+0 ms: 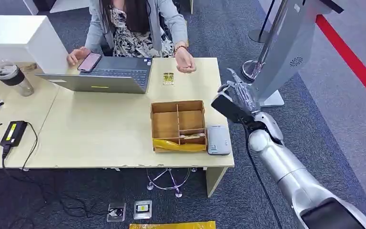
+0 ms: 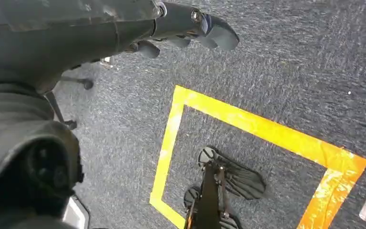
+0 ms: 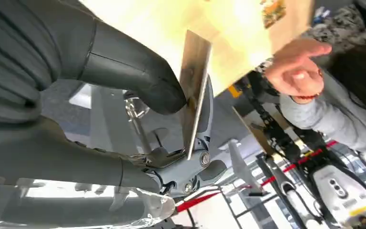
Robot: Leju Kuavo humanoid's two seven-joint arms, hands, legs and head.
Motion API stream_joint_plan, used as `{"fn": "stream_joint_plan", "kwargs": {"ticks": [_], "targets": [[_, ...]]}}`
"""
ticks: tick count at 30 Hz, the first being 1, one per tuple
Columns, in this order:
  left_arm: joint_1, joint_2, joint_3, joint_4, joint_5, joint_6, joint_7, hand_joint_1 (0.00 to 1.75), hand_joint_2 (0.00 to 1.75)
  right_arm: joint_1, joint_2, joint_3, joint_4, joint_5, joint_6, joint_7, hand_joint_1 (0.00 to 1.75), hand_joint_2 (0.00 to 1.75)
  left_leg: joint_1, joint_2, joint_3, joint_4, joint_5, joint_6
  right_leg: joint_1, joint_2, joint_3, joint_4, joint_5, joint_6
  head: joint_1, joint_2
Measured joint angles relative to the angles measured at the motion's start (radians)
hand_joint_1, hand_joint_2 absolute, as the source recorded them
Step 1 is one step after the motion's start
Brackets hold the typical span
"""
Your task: Pass the card to the sensor for recognition and then transmit it.
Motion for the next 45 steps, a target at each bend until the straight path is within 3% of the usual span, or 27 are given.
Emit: {"fn": "stream_joint_plan", "kwargs": {"ticks": [7,15,29,45], "targets": [[0.001,0.001,0.0,0.0,0.007,0.013,0.0,0.0,0.0,0.074,-0.075,0.013,-0.093,0.006,0.024,0.032,1.75,1.75,0.0,0.0,0.0,0.0,0.0,0.0,0.0,0.0,0.0,0.0,0.0,0.0,0.0,0.0],[0.001,0.001,0.0,0.0,0.003,0.009,0.0,0.0,0.0,0.128,-0.111,0.04,-0.107,-0.003,0.033,0.021,1.75,1.75,0.0,0.0,0.0,0.0,0.0,0.0,0.0,0.0,0.0,0.0,0.0,0.0,0.0,0.0],[0.001,0.001,0.0,0.0,0.0,-0.001,-0.002,0.0,0.0,0.15,-0.096,0.128,-0.037,-0.031,0.034,0.0,1.75,1.75,0.0,0.0,0.0,0.0,0.0,0.0,0.0,0.0,0.0,0.0,0.0,0.0,0.0,0.0],[0.001,0.001,0.0,0.0,0.003,-0.001,-0.002,0.0,0.0,0.179,-0.095,0.167,0.028,-0.072,0.032,-0.004,1.75,1.75,0.0,0.0,0.0,0.0,0.0,0.0,0.0,0.0,0.0,0.0,0.0,0.0,0.0,0.0]]}}
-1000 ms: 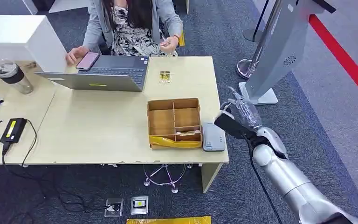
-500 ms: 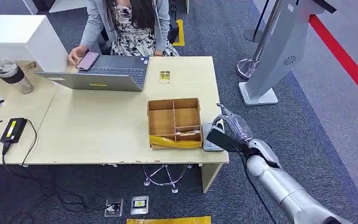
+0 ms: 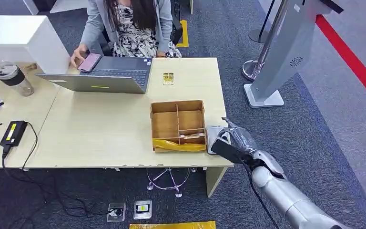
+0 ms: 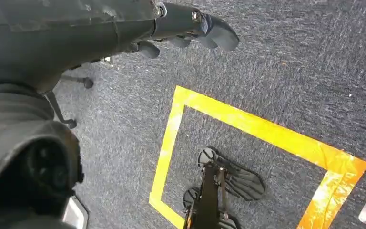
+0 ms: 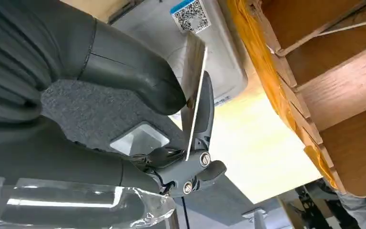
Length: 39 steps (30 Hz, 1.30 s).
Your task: Pass the card to the sensor for recognition and then transmit it.
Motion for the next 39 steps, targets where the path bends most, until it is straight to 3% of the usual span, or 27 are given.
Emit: {"fn": "stream_joint_plan", "kwargs": {"ticks": [26,35,39], "targets": [[0.0,-0.002,0.0,0.0,-0.004,0.003,-0.002,0.0,0.0,-0.025,-0.005,0.02,0.035,-0.043,-0.004,0.001,1.75,1.75,0.0,0.0,0.0,0.0,0.0,0.0,0.0,0.0,0.001,0.0,0.0,0.0,0.0,0.0],[0.0,-0.003,0.0,0.0,-0.007,-0.001,-0.003,0.0,0.0,-0.091,-0.006,0.015,-0.007,-0.068,-0.01,0.021,1.75,1.75,0.0,0.0,0.0,0.0,0.0,0.0,0.0,0.0,0.0,0.0,0.0,0.0,0.0,0.0],[0.0,-0.003,0.0,0.0,-0.015,-0.003,-0.011,0.0,0.0,-0.17,-0.016,-0.008,-0.076,-0.069,-0.015,0.047,1.75,1.75,0.0,0.001,0.0,0.0,0.0,0.0,0.0,0.001,0.0,0.001,0.001,0.0,0.0,0.0]]}}
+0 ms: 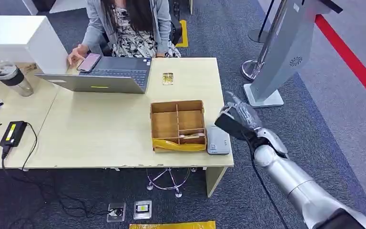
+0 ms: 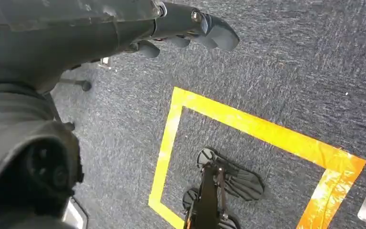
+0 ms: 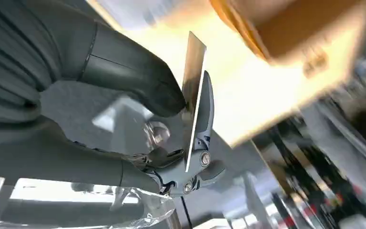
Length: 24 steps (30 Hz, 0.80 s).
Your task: Pass the card to the sensor for recognition and then transmit it.
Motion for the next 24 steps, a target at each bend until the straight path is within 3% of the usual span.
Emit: {"fn": "stream_joint_plan", "kwargs": {"ticks": [10,18,24], "targets": [[0.0,-0.005,0.0,0.0,-0.004,-0.007,-0.002,0.0,0.0,-0.194,0.016,-0.037,-0.085,0.017,0.05,-0.01,1.75,1.75,0.0,0.0,-0.001,0.0,0.0,0.0,0.0,0.0,0.0,0.0,0.0,0.0,0.001,0.0],[-0.022,-0.018,-0.003,0.0,-0.034,-0.027,-0.008,0.0,0.0,-0.285,0.223,-0.025,0.052,0.128,-0.007,-0.126,1.75,1.75,0.004,-0.003,-0.002,0.0,0.002,-0.002,0.004,-0.005,0.0,0.001,-0.001,-0.001,0.001,0.0],[-0.045,-0.023,-0.016,0.0,-0.063,-0.048,0.0,0.0,0.0,-0.309,0.338,0.038,0.182,0.376,-0.08,-0.064,1.75,1.75,0.003,-0.002,-0.002,0.0,0.002,-0.003,0.004,-0.003,-0.001,0.0,0.0,-0.002,0.0,0.0]]}}
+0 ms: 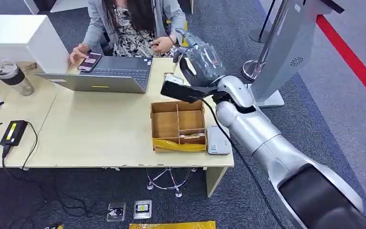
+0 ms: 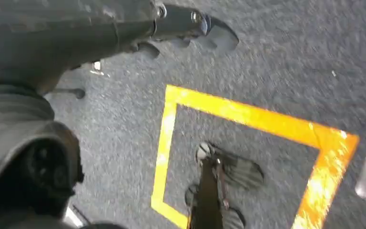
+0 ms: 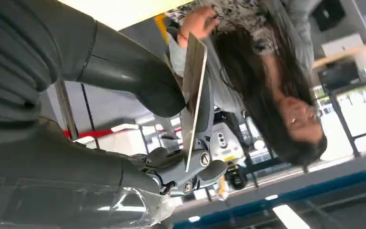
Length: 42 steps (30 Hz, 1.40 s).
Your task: Pass the card to the sensor for recognition and then transmit it.
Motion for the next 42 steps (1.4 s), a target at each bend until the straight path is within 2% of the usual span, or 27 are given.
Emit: {"fn": "stream_joint_plan", "kwargs": {"ticks": [4,7,10,30,31,32,33,42], "targets": [[-0.005,-0.002,-0.002,0.0,-0.005,-0.002,0.006,0.0,0.0,-0.007,0.026,0.022,0.033,0.034,0.006,0.019,1.75,1.75,0.0,0.0,0.0,0.0,0.0,0.0,0.0,0.001,0.0,0.0,0.0,0.0,0.0,0.0],[-0.011,0.001,-0.016,0.0,-0.032,0.049,0.006,0.0,0.0,-0.011,0.033,0.037,0.063,0.05,0.009,0.033,1.75,1.75,0.0,0.0,0.0,0.0,0.0,0.0,0.0,0.001,0.0,0.0,0.0,0.0,0.0,0.0],[-0.022,0.01,-0.027,0.0,-0.038,0.058,0.008,0.0,0.0,-0.013,0.04,0.049,0.088,0.078,0.003,0.047,1.75,1.75,0.0,0.0,0.0,0.0,0.0,0.0,0.0,0.001,0.0,0.0,0.0,0.0,0.0,0.0],[-0.033,0.012,-0.06,0.0,-0.042,0.063,0.01,0.0,0.0,-0.018,0.054,0.092,0.166,0.168,-0.01,0.111,1.75,1.75,0.0,0.001,0.0,0.0,0.0,0.0,0.0,0.002,0.0,0.0,0.001,0.0,0.0,0.0],[-0.034,0.012,-0.06,0.0,-0.042,0.062,0.01,0.0,0.0,-0.018,0.054,0.093,0.168,0.177,-0.011,0.117,0.31,1.75,0.0,0.001,0.0,0.0,0.0,0.0,0.0,0.002,0.0,0.0,0.001,0.0,0.0,0.0],[-0.034,0.012,-0.06,0.0,-0.047,0.06,0.008,0.0,0.0,-0.018,0.054,0.093,0.17,0.184,-0.01,0.127,0.03,1.75,0.0,0.001,0.0,0.0,0.0,0.0,0.0,0.002,0.0,0.0,0.001,0.0,0.0,0.0],[-0.034,0.012,-0.061,0.0,-0.05,0.056,0.004,0.0,0.0,-0.018,0.054,0.093,0.173,0.191,-0.01,0.137,0.0,0.0,0.0,0.001,0.001,0.0,0.0,0.0,0.0,0.002,-0.001,0.0,0.0,0.0,0.0,0.0],[-0.037,0.013,-0.068,0.0,-0.06,0.044,-0.005,0.0,0.0,-0.014,0.045,0.091,0.191,0.201,-0.008,0.146,0.0,0.0,0.0,0.001,0.0,0.0,0.0,0.0,0.0,0.003,-0.001,0.0,0.001,-0.001,0.0,0.0]]}}
